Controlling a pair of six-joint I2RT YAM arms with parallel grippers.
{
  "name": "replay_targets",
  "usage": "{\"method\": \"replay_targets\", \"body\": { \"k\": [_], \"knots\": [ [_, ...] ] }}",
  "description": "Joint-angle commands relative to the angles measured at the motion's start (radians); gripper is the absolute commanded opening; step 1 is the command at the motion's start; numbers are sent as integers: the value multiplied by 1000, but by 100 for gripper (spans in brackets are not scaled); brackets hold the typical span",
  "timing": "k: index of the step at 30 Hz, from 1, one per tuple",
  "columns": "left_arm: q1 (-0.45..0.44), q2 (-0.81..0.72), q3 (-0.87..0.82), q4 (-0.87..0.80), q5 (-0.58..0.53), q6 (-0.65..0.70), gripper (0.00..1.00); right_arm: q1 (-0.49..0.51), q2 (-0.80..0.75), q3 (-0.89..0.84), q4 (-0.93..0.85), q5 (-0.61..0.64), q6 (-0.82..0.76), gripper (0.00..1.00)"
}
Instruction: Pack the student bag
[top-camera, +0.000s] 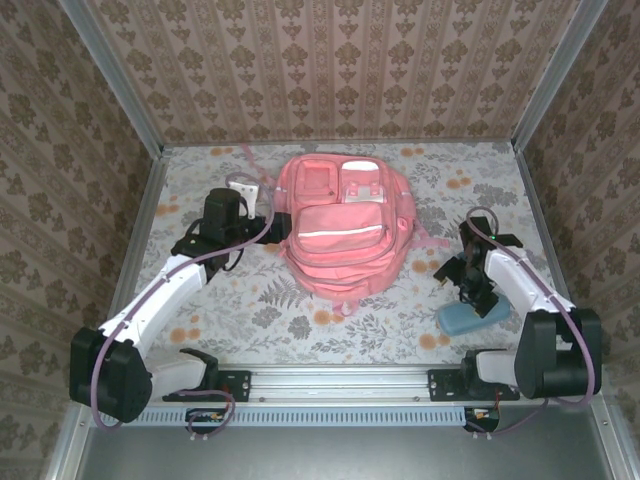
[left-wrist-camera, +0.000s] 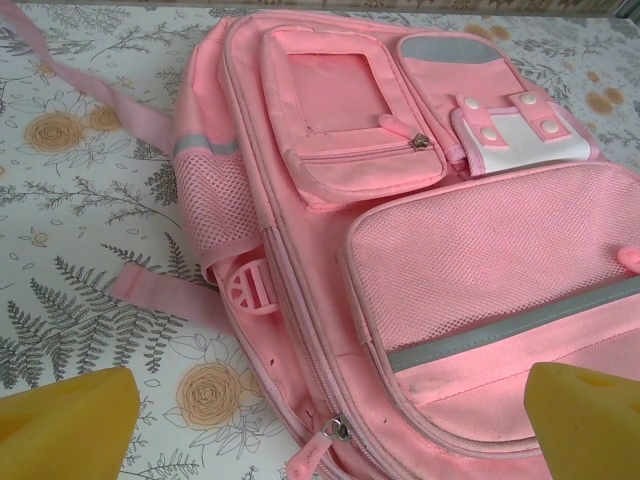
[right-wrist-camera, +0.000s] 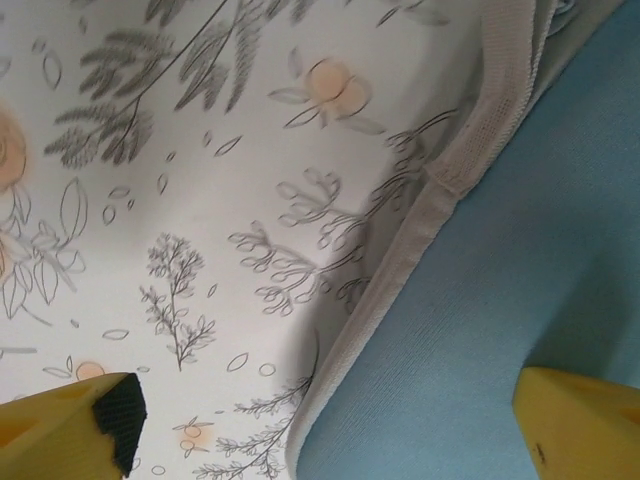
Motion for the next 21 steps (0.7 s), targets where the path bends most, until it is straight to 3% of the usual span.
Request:
{"method": "replay_targets", "body": {
  "k": [1,7,15,21],
  "knots": [
    [5,1,-11,9,9,-11,100,78,52,44,65,-64,25,95],
    [5,7,-12,13,21,-17,100,180,157,95,153,-157,0,90],
    [5,7,-4,5,22,-16,100,242,99,225,-76,127,-45,89],
    [5,10,-2,20,23,-20,100,268,-6,154,-154,174,78,98]
  ]
}}
